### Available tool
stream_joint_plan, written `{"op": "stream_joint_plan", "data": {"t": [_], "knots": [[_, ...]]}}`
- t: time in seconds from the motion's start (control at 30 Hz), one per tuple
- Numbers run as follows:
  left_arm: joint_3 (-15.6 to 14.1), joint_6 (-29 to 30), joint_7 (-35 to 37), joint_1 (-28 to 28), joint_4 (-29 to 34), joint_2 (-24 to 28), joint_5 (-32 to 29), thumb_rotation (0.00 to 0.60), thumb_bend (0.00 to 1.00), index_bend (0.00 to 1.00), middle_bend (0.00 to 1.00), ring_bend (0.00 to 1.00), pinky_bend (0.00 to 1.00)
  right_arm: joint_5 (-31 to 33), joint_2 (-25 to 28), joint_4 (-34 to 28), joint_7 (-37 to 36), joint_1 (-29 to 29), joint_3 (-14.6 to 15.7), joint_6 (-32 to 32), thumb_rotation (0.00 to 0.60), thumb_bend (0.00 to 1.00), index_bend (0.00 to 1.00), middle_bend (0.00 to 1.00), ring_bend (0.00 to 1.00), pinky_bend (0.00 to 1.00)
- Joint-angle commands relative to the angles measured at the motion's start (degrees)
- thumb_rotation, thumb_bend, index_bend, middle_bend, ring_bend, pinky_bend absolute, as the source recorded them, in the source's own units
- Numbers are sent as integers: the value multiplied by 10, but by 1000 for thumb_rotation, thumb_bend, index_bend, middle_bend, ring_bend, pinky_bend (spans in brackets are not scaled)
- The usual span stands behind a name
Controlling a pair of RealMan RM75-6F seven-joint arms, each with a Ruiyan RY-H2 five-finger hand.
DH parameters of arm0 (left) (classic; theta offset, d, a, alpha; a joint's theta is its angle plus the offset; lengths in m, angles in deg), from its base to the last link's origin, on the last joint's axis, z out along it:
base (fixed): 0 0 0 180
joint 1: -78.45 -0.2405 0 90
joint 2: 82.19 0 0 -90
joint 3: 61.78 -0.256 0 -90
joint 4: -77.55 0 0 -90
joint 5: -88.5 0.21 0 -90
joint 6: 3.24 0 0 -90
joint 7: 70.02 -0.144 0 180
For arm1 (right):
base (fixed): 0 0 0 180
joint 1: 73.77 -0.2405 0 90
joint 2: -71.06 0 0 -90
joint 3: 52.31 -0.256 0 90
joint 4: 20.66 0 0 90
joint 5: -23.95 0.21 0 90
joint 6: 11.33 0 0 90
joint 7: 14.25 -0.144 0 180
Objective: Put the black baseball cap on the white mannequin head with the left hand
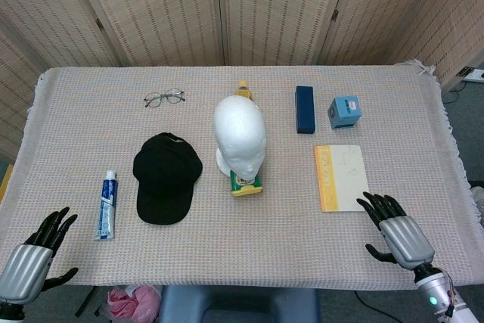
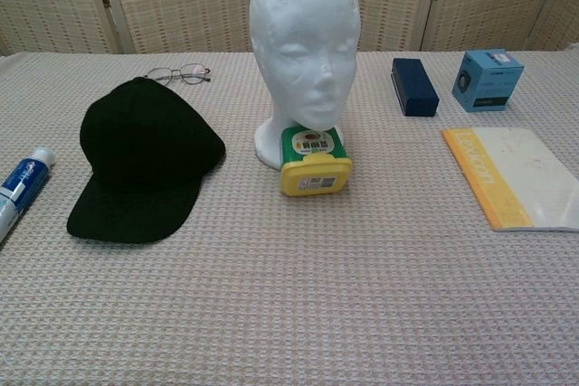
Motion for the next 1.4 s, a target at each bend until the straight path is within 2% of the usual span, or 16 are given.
{"op": "stream_joint_plan", "data": {"t": [0.03,0.33,0.5,0.6,0.7,0.83,0.97,1.13,1.4], "knots": [[0,0,0,0,0,0,0,600,107,0,0,69,408,0,0,0,0,0,0,0,600,216,0,0,0,0],[0,2,-7,2,0,-4,10,600,108,0,0,71,407,-6,2,-1,-1,3,2,-6,600,216,0,0,0,0],[5,27,-9,0,-13,-21,32,600,108,0,7,123,408,-6,2,-1,-4,2,1,-7,600,216,0,0,0,0],[10,55,-10,0,-37,-45,59,600,107,14,94,182,420,-3,2,0,-8,1,-2,-6,600,217,0,0,0,0],[10,63,-3,4,-61,-70,79,600,108,84,189,238,453,3,1,3,-12,-4,-5,3,600,220,0,0,0,0],[8,60,-6,13,-79,-97,96,600,107,186,267,290,506,5,2,4,-18,-9,-6,9,600,222,0,0,0,0],[4,48,-21,21,-69,-114,107,600,110,279,289,296,512,1,6,4,-28,-8,-6,4,600,221,0,0,0,0],[1,21,-49,25,-40,-132,100,600,194,269,289,296,512,-5,11,4,-40,-7,-5,0,600,221,0,0,0,0],[17,-29,-93,44,-19,-164,69,600,235,245,289,295,512,-12,18,7,-59,-5,-4,-8,600,221,0,0,0,0]]}}
